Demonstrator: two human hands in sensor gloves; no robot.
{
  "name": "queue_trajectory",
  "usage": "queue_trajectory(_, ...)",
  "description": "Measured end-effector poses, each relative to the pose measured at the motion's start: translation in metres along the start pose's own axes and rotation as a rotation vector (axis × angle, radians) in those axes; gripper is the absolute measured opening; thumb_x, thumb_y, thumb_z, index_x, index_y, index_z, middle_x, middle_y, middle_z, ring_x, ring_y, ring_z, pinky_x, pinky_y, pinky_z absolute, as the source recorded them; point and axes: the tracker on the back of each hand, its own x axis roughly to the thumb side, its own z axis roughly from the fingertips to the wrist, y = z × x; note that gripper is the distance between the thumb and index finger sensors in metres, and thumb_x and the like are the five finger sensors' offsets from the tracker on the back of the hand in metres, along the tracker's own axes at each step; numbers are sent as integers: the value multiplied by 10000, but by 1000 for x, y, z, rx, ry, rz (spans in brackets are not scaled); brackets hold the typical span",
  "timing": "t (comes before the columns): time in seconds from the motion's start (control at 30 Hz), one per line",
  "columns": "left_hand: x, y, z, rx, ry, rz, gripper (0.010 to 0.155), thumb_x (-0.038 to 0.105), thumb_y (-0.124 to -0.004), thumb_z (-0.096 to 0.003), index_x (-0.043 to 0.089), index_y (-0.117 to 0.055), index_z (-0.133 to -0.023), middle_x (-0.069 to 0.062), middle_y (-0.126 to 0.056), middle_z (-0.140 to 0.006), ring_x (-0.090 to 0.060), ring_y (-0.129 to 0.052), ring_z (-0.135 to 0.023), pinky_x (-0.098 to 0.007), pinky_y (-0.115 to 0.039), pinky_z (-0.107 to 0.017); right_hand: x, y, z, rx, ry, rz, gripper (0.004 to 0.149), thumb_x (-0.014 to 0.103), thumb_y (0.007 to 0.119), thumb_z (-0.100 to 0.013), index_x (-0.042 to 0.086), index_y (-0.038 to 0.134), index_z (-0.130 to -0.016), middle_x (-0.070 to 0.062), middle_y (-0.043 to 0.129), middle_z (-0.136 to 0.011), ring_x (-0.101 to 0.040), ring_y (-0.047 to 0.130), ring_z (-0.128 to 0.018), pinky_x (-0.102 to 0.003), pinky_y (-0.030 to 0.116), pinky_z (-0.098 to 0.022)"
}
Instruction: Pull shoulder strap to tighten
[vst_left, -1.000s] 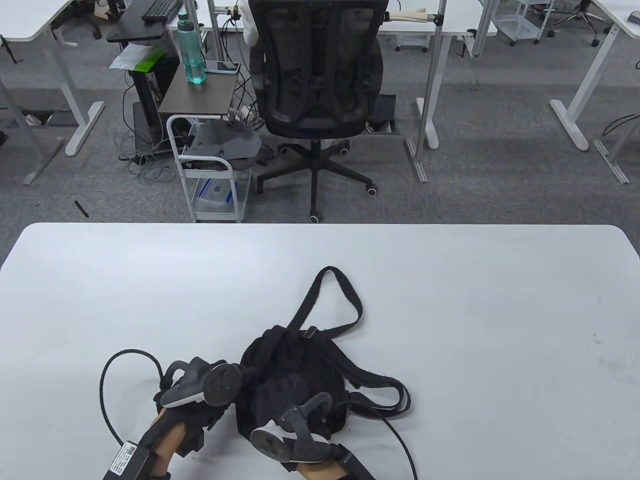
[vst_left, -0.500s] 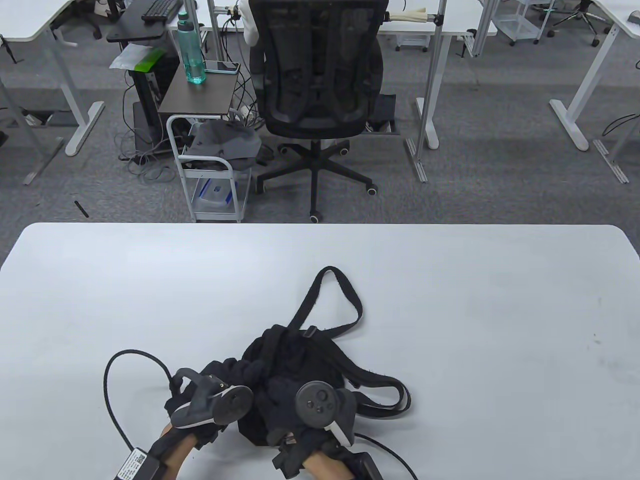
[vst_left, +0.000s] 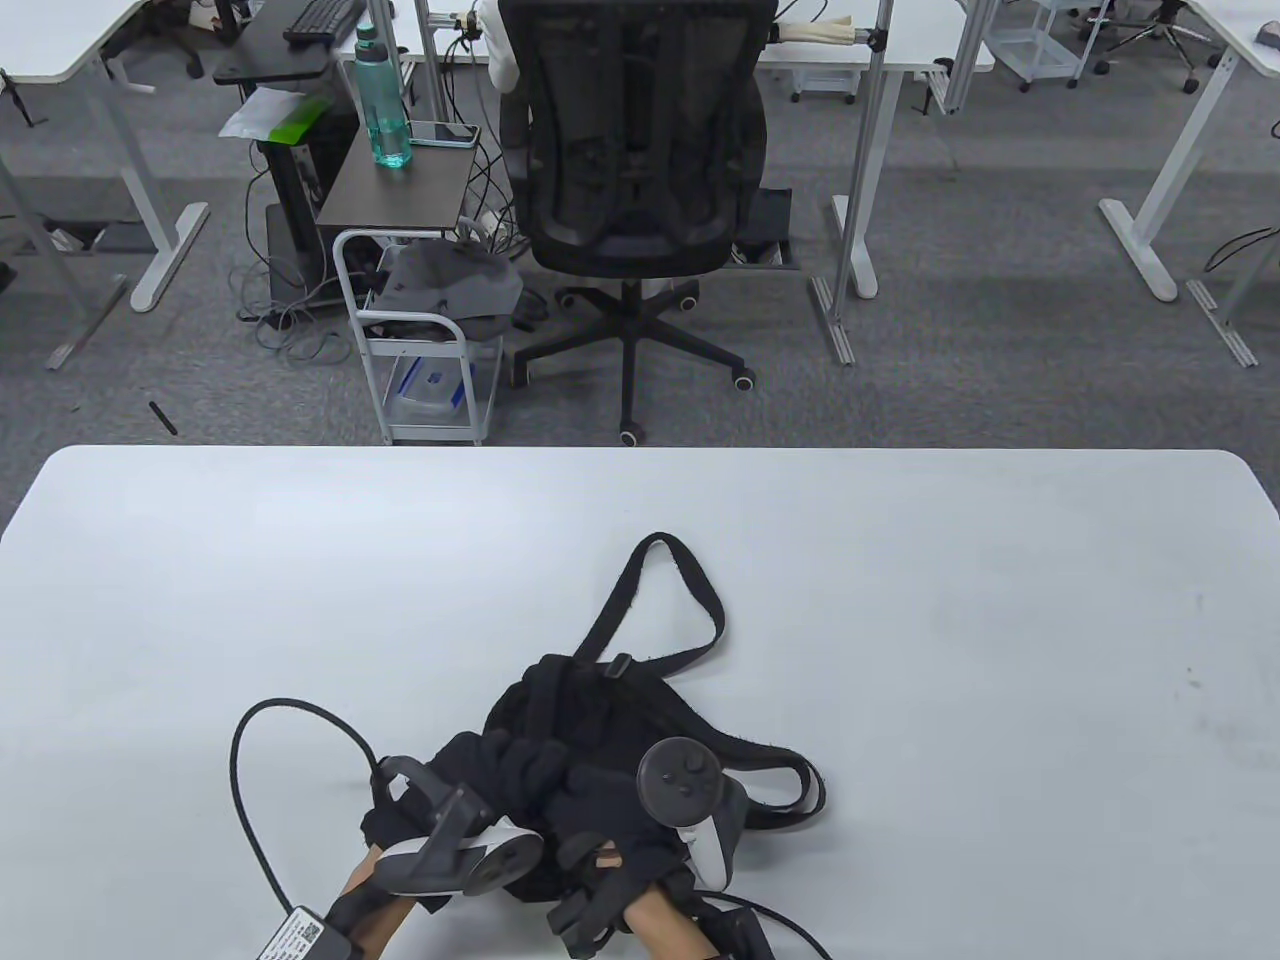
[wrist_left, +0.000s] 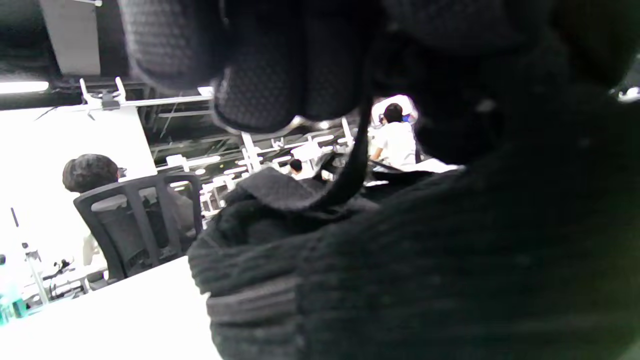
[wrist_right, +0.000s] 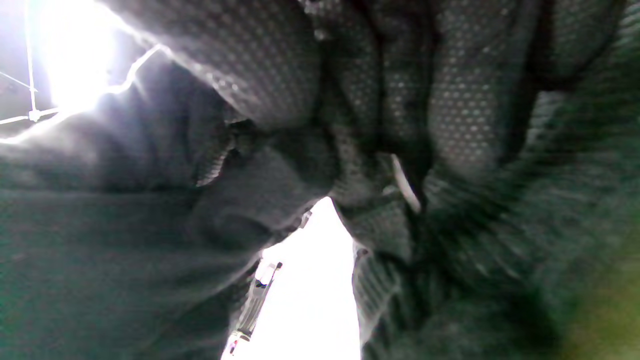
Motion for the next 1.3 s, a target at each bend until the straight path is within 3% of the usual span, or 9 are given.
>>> queue_trajectory(0.23,-2,-1,1,-8,-8,40,655,485,-705,-286,327,-715,-921,75,-1006,-688,-153,-1032,-598,-336,-883,-459,3,2,0,19,-20,35,375,281,870,-409,11,970,-650,-243,1033,-616,-416,1031,-461,-598,771,-473)
queue_trajectory(0.37,6,-5,2,28,-72,-86,667,505,-682,-285,298,-694,-919,102,-1006,-679,-120,-1044,-585,-315,-897,-445,5,2,0,24,-44,104,374,273,871,-408,5,971,-648,-250,1033,-611,-421,1031,-454,-602,771,-469)
queue_trajectory(0.47,6,-5,1,35,-58,-24,702,535,-727,-245,279,-733,-899,86,-1035,-645,-134,-1064,-551,-325,-907,-421,5,0,1,24,-67,137,373,284,875,-407,13,980,-642,-240,1042,-603,-412,1038,-446,-595,779,-467)
queue_trajectory(0.7,7,-11,-1,-16,-22,21,660,460,-635,-295,277,-674,-928,77,-981,-701,-154,-1018,-620,-353,-874,-467,4,0,0,24,-59,136,375,292,877,-406,17,980,-637,-236,1046,-594,-404,1041,-435,-589,786,-461)
queue_trajectory(0.87,5,-13,-3,4,-22,-81,652,442,-543,-299,353,-602,-942,127,-918,-728,-128,-968,-682,-345,-848,-501,6,0,1,21,-56,142,372,279,851,-412,13,960,-649,-231,1035,-600,-400,1036,-440,-591,783,-462)
queue_trajectory(1.13,-12,-15,-6,-15,38,44,647,455,-533,-287,456,-569,-933,146,-914,-708,-133,-936,-692,-338,-818,-495,12,-1,4,-9,-91,133,377,270,843,-406,9,955,-654,-224,1036,-595,-387,1042,-435,-585,793,-462)
queue_trajectory(1.3,-12,-13,-8,-5,45,70,646,450,-542,-287,448,-585,-932,147,-910,-722,-132,-924,-710,-337,-811,-503,11,-4,4,-8,-97,124,378,272,852,-404,10,964,-652,-221,1043,-592,-389,1045,-435,-584,794,-463)
